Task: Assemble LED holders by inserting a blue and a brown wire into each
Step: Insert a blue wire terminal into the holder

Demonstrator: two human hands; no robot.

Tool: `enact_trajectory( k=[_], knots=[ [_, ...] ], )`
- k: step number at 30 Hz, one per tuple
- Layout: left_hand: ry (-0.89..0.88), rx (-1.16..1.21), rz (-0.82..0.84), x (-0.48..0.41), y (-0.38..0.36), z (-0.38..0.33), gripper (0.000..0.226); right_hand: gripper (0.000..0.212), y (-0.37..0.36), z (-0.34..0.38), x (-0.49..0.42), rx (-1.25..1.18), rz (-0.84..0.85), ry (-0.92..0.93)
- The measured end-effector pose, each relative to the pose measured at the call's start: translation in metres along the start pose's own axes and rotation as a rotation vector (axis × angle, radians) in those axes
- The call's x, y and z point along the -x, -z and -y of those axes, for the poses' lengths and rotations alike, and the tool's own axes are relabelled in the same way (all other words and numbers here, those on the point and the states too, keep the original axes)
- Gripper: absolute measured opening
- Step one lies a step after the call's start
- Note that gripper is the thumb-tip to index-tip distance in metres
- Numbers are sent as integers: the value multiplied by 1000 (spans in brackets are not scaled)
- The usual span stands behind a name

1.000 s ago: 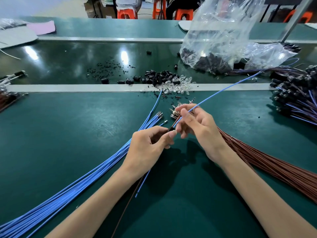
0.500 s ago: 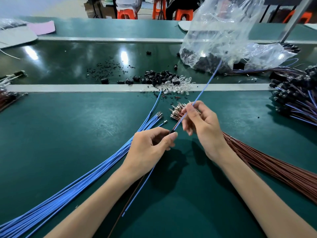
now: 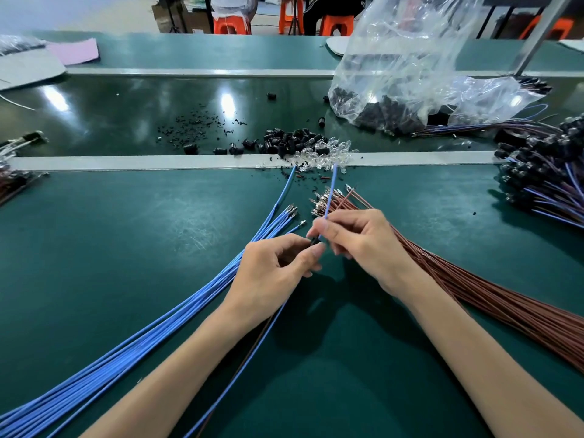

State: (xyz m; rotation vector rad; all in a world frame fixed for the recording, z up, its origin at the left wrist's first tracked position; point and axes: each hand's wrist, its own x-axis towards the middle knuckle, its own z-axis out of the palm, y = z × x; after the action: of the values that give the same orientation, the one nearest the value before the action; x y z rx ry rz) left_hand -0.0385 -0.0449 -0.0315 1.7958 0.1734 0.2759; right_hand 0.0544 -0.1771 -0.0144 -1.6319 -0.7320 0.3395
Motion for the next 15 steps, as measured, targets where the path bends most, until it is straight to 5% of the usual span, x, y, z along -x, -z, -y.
enact_trajectory(
  k=[2,7,15],
  knots=[
    [-2,2,6,0,0,0,24,19,0,1,0,-1,50,-32],
    [-4,-10,-11,0,-1,0,12,24,4,1,-3,-167,-156,15],
    [-19,24,-25,0,0,-1,9,20,4,0,-1,-41,24,-63]
  ],
)
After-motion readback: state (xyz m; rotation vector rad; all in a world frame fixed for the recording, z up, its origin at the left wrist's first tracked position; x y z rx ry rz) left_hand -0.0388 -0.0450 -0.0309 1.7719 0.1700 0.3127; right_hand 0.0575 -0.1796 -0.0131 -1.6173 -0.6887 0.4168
